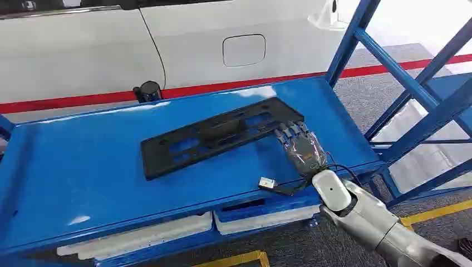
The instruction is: Take the parts from the cabinet and place them on the table.
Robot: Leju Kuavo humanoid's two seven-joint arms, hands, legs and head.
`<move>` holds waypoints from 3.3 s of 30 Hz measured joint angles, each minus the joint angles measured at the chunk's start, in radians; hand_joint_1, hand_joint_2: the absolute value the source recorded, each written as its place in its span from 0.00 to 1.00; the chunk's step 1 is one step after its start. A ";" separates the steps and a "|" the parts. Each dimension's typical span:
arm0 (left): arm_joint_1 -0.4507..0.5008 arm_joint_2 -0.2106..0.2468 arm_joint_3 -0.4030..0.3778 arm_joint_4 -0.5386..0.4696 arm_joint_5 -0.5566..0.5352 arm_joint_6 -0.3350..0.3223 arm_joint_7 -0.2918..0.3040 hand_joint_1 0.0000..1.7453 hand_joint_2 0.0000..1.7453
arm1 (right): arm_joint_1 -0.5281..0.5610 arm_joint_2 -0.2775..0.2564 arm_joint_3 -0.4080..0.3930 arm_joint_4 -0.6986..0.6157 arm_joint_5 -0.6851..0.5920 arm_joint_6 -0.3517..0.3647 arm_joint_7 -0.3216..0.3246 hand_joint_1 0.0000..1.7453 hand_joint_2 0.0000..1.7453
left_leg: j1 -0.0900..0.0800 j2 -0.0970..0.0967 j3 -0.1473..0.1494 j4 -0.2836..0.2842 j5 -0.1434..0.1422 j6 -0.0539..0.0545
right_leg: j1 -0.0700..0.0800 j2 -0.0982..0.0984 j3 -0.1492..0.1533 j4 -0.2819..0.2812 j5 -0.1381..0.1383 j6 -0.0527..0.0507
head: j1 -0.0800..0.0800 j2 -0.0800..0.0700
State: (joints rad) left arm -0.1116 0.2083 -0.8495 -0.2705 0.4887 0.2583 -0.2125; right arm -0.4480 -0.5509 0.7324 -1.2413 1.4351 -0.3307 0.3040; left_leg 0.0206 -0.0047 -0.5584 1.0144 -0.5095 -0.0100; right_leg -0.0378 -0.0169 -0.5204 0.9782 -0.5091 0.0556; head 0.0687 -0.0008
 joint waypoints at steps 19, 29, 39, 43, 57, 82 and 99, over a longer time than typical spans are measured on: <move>-0.017 -0.013 -0.003 -0.012 -0.035 0.006 0.035 0.00 0.00 | -0.014 0.068 -0.041 -0.004 -0.031 -0.140 0.041 0.00 0.00 | 0.000 0.008 0.001 0.000 0.000 0.000 | 0.000 0.002 0.000 0.000 0.000 0.000 | 0.001 0.000; -0.022 -0.041 -0.003 -0.016 0.004 -0.008 0.068 0.00 0.00 | -0.024 0.125 -0.044 0.000 -0.039 -0.165 0.041 0.00 0.00 | 0.000 0.010 0.001 0.000 0.000 0.000 | 0.000 0.003 0.000 0.000 0.000 0.000 | 0.000 0.000; -0.023 -0.057 -0.003 -0.016 0.008 -0.012 0.068 0.00 0.00 | -0.025 0.135 -0.044 0.000 -0.036 -0.159 0.041 0.00 0.00 | 0.000 0.007 0.001 0.000 0.000 0.000 | 0.000 0.003 0.000 0.000 0.000 0.000 | 0.000 0.000; -0.028 -0.069 -0.003 -0.016 0.008 -0.018 0.069 0.00 0.00 | -0.024 0.132 -0.045 -0.004 -0.047 -0.113 0.041 0.00 0.00 | 0.000 0.003 0.001 0.000 0.000 0.000 | 0.000 0.002 0.000 0.000 0.000 0.000 | 0.000 0.000; -0.027 -0.079 -0.003 -0.015 0.043 -0.040 0.101 0.00 0.00 | -0.003 0.088 -0.050 -0.043 -0.065 -0.034 0.041 0.00 0.00 | 0.000 0.000 0.001 0.000 0.000 0.000 | 0.000 0.002 0.000 0.000 0.000 0.000 | 0.001 0.000; -0.026 -0.079 -0.003 -0.014 0.048 -0.049 0.100 0.00 0.00 | 0.008 0.079 -0.050 -0.055 -0.063 -0.028 0.041 0.00 0.00 | 0.000 0.001 0.001 0.000 0.000 0.000 | 0.000 0.002 0.000 0.000 0.000 0.000 | 0.002 0.000; -0.026 -0.079 -0.003 -0.014 0.053 -0.057 0.092 0.00 0.00 | 0.010 0.074 -0.050 -0.060 -0.074 0.020 0.034 0.00 1.00 | 0.000 0.002 0.001 0.000 0.000 0.000 | 0.000 0.002 0.000 0.000 0.000 0.000 | 0.002 0.000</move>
State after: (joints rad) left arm -0.1377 0.1289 -0.8530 -0.2850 0.5413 0.2014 -0.1209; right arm -0.4385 -0.4772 0.6828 -1.3012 1.3607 -0.3109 0.3376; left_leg 0.0207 -0.0030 -0.5579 1.0145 -0.5095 -0.0100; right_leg -0.0377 -0.0151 -0.5204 0.9782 -0.5090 0.0556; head 0.0702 -0.0008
